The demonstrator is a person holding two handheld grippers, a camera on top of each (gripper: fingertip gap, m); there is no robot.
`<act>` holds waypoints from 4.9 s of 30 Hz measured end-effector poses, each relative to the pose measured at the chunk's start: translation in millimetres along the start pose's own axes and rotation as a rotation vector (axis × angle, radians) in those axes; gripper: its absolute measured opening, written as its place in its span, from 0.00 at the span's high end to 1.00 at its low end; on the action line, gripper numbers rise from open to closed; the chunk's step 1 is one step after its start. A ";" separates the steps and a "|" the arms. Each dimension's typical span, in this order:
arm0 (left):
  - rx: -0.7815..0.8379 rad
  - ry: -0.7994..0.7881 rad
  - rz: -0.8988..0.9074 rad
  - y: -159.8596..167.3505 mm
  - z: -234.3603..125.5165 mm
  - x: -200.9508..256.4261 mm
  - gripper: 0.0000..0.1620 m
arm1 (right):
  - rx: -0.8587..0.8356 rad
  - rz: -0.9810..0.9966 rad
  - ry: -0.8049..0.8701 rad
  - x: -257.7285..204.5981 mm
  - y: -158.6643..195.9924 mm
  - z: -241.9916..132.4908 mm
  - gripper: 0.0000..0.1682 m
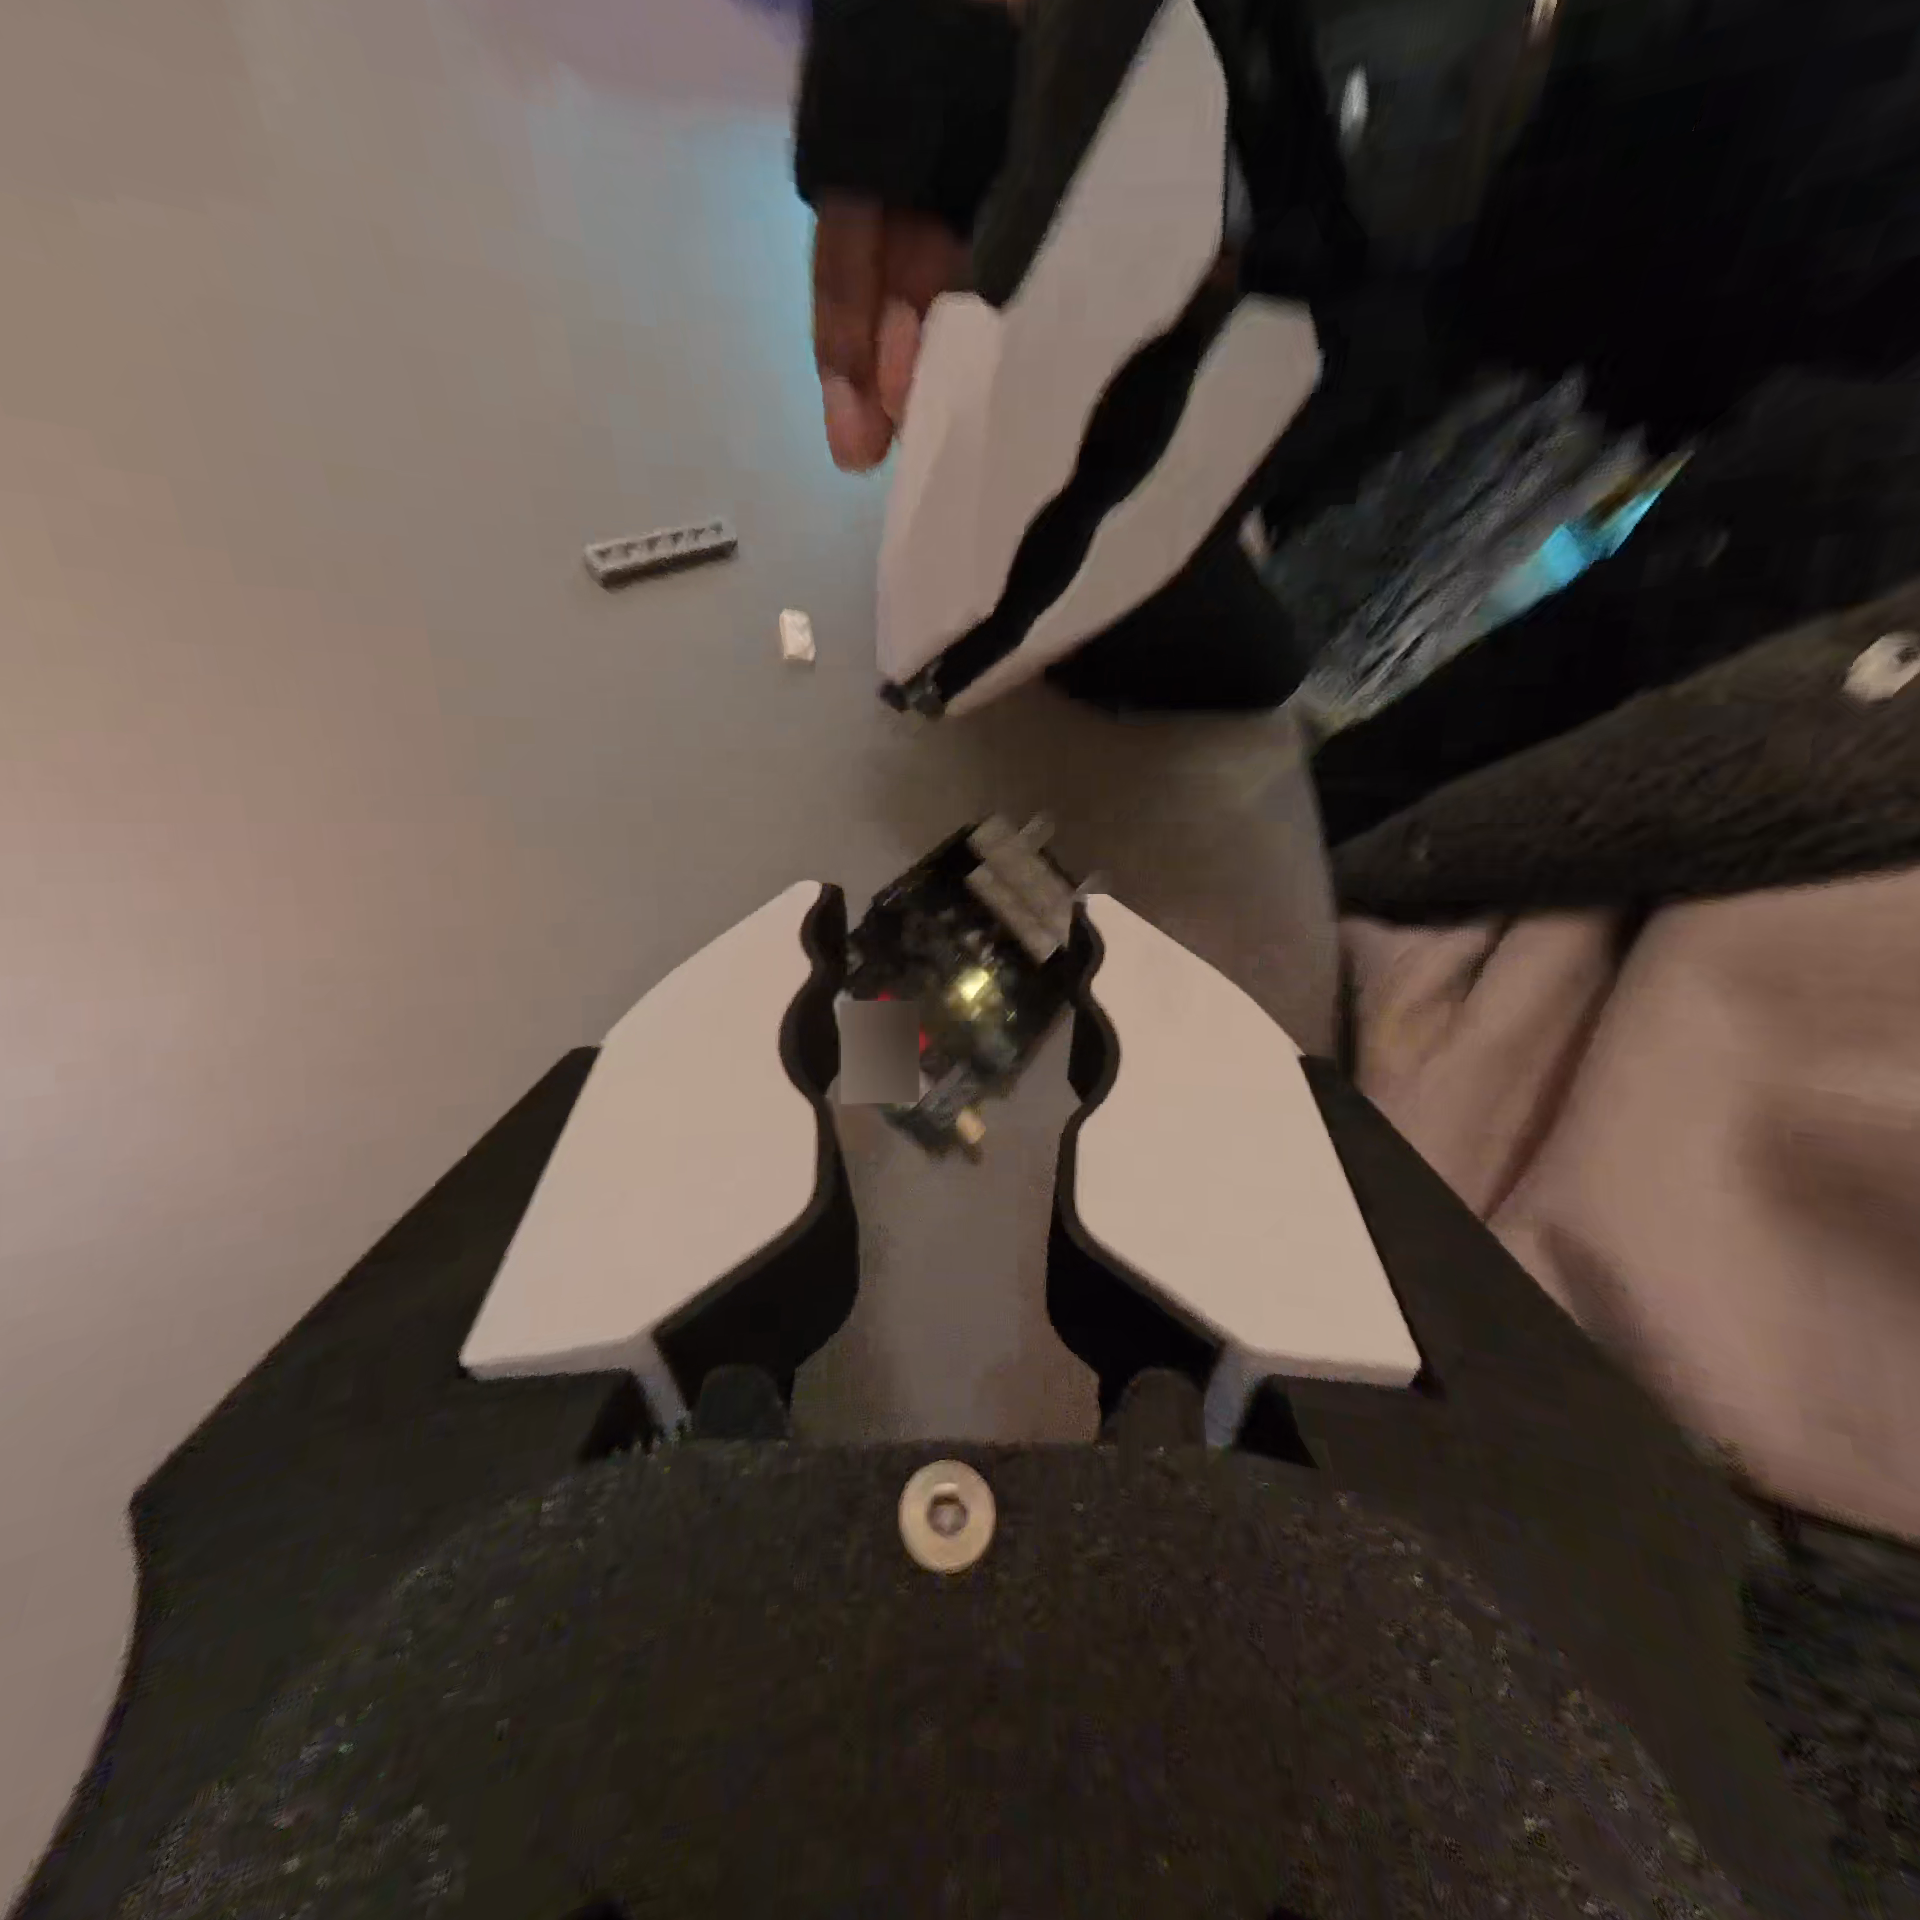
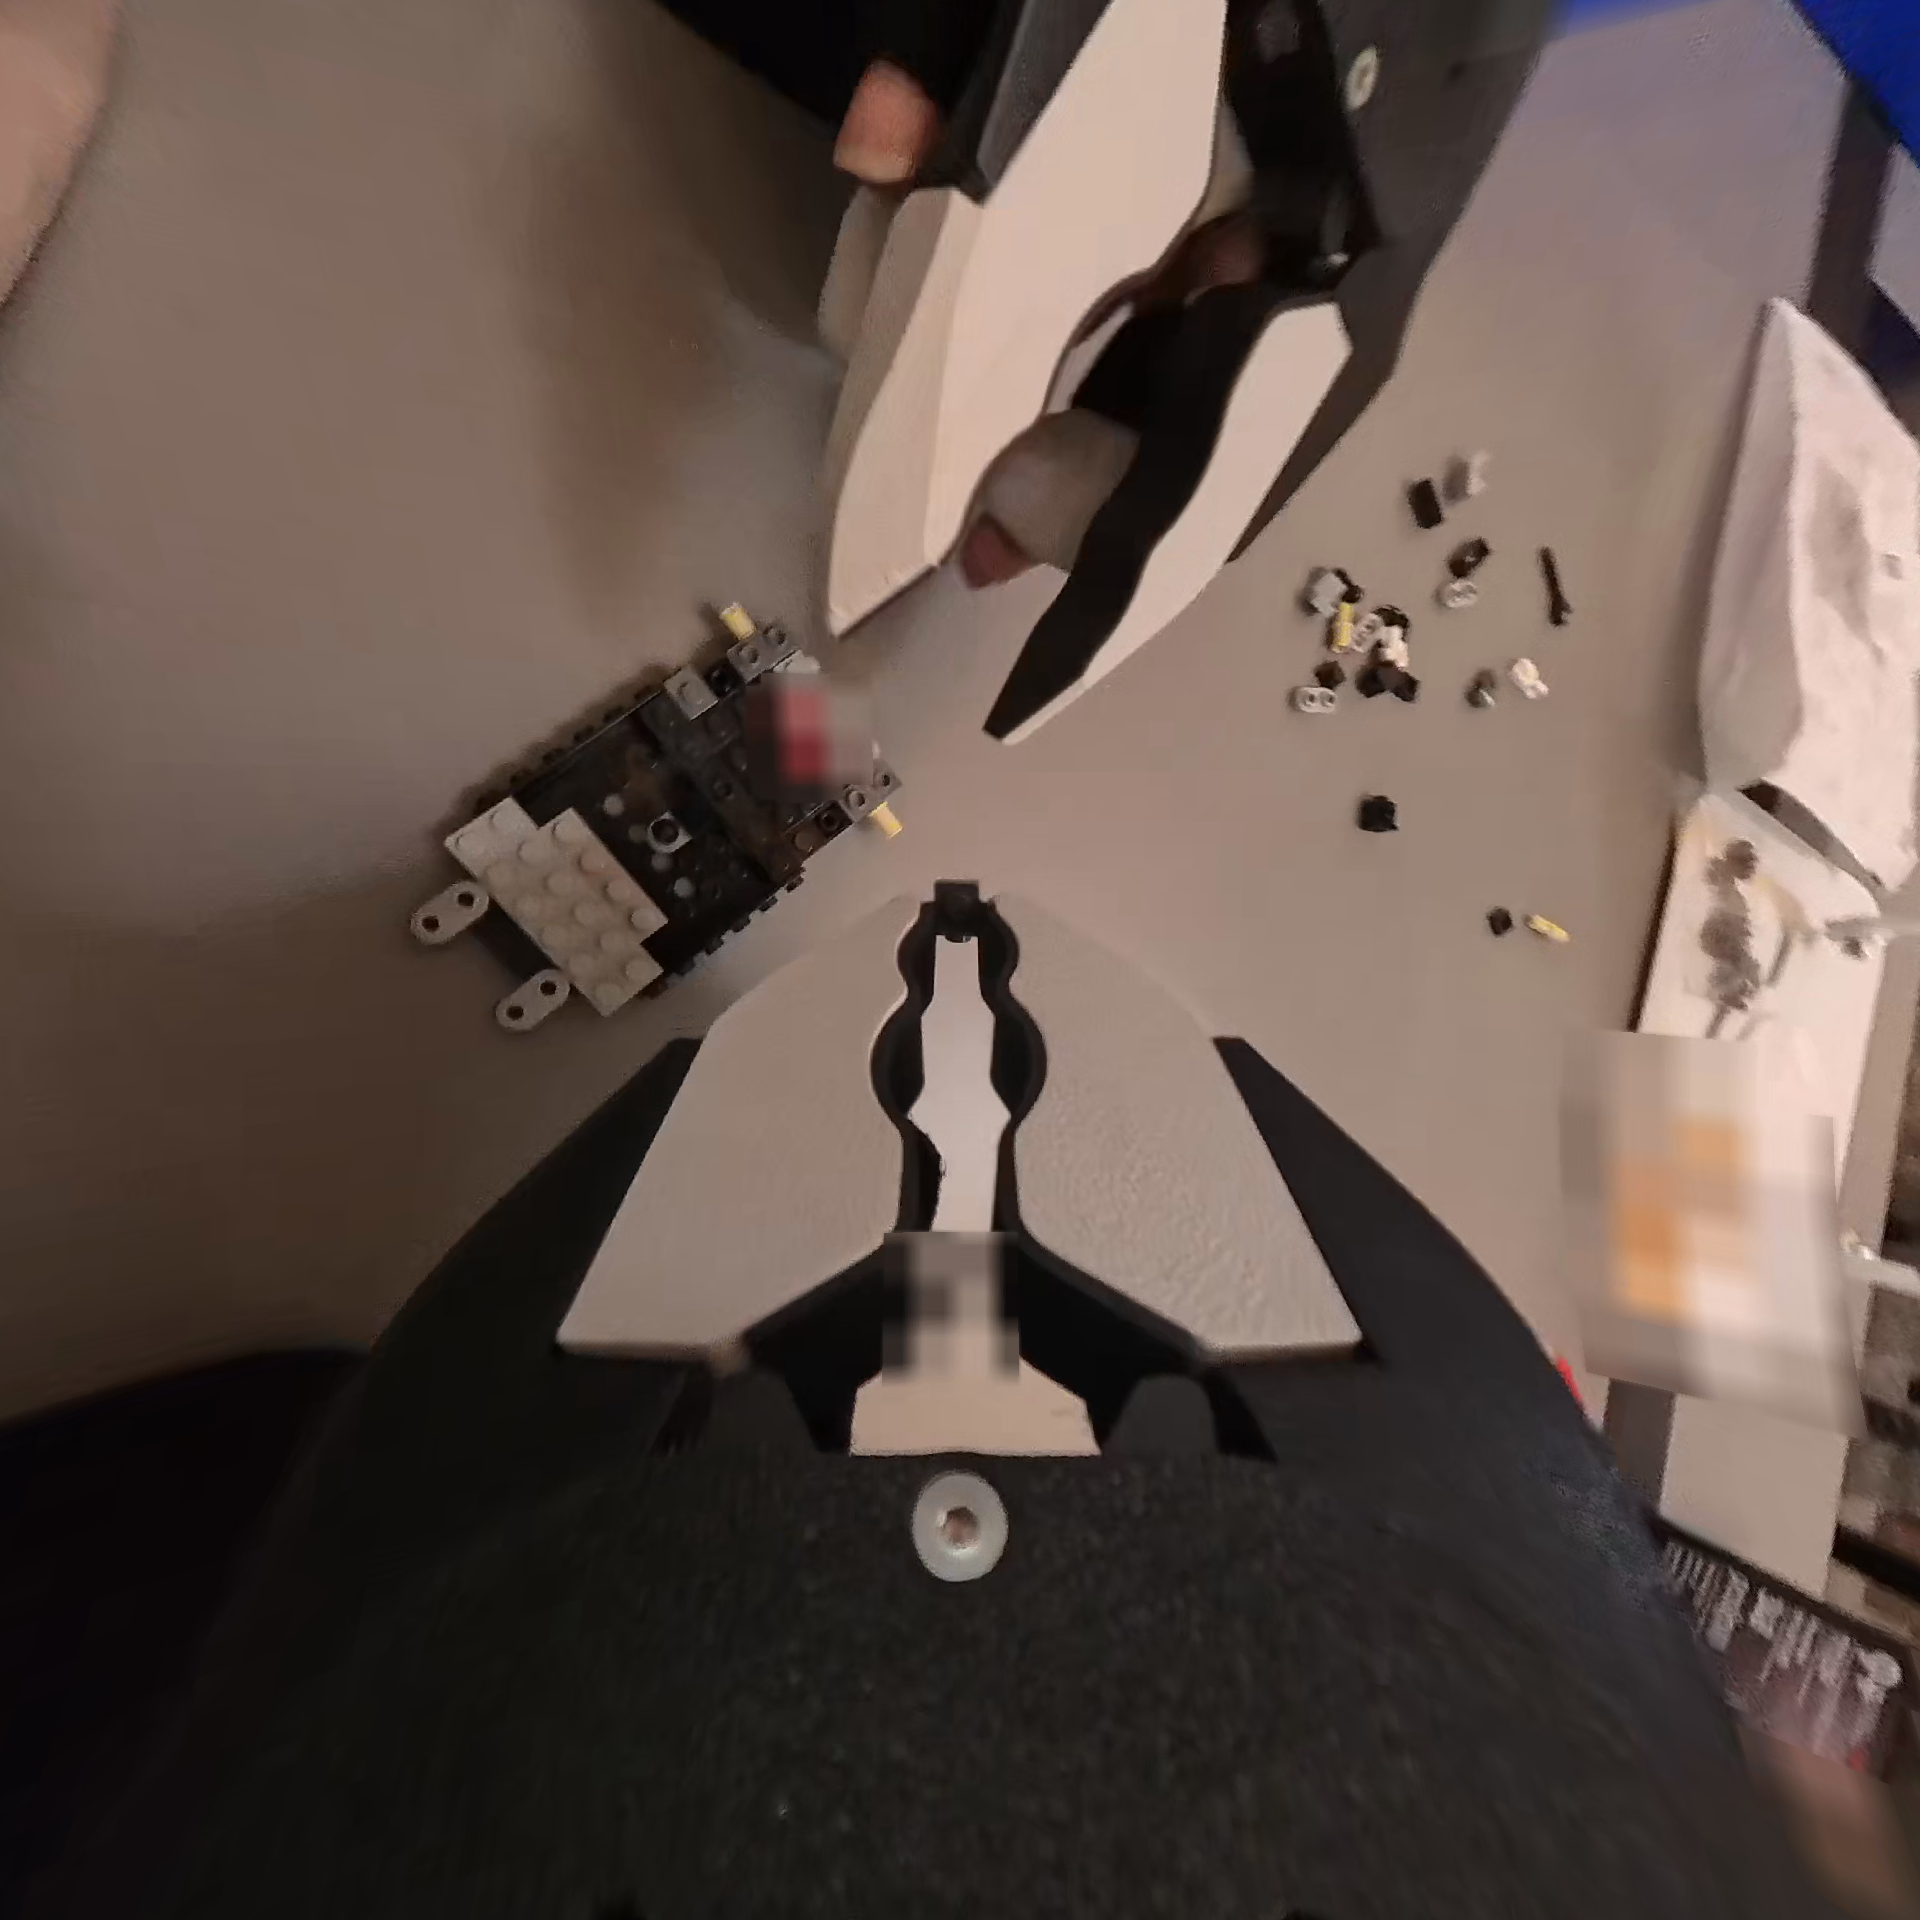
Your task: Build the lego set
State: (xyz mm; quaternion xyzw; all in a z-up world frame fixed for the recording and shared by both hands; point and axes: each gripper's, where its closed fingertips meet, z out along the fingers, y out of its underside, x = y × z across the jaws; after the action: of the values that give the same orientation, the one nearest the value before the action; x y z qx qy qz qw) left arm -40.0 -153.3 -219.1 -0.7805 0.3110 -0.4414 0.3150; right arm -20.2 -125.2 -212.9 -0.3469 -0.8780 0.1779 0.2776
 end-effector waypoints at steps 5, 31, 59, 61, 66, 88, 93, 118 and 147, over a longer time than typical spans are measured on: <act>-0.174 -0.068 0.207 29.8 7.3 -6.5 0.62 | 0.001 -0.097 -0.167 -10.0 7.7 7.5 0.96; -0.378 -0.114 0.509 56.5 23.2 -20.3 0.69 | -0.083 -0.250 -0.519 -36.2 12.3 45.6 0.96; -0.338 -0.132 0.533 55.2 22.9 -19.8 0.78 | -0.079 -0.055 -0.649 -51.2 18.2 37.6 0.95; -0.338 -0.135 0.532 55.4 22.8 -19.7 0.78 | -0.063 -0.017 -0.658 -53.9 17.5 36.8 0.95; -0.339 -0.127 0.529 56.0 23.5 -18.0 0.75 | -0.030 0.046 -0.657 -57.6 16.0 35.4 0.94; -0.283 -0.059 0.394 51.4 34.8 -2.2 0.61 | 0.035 0.240 -0.558 -65.8 13.3 30.1 0.89; -0.273 -0.114 0.348 47.3 39.3 -6.4 0.62 | 0.054 0.266 -0.522 -66.4 12.2 30.6 0.89; -0.203 -0.330 0.397 44.9 43.5 -12.2 0.73 | 0.156 0.451 -0.247 -54.0 3.0 23.0 0.86; -0.082 -0.553 0.695 22.2 31.2 0.4 0.72 | 0.459 1.358 -0.291 -47.3 -5.5 11.3 0.90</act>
State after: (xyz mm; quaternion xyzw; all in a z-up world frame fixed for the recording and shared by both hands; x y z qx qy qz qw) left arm -16.9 -160.4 -248.8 -0.7301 0.4763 -0.0711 0.4848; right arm -1.2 -164.0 -236.2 -0.7209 -0.4378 0.5347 0.0521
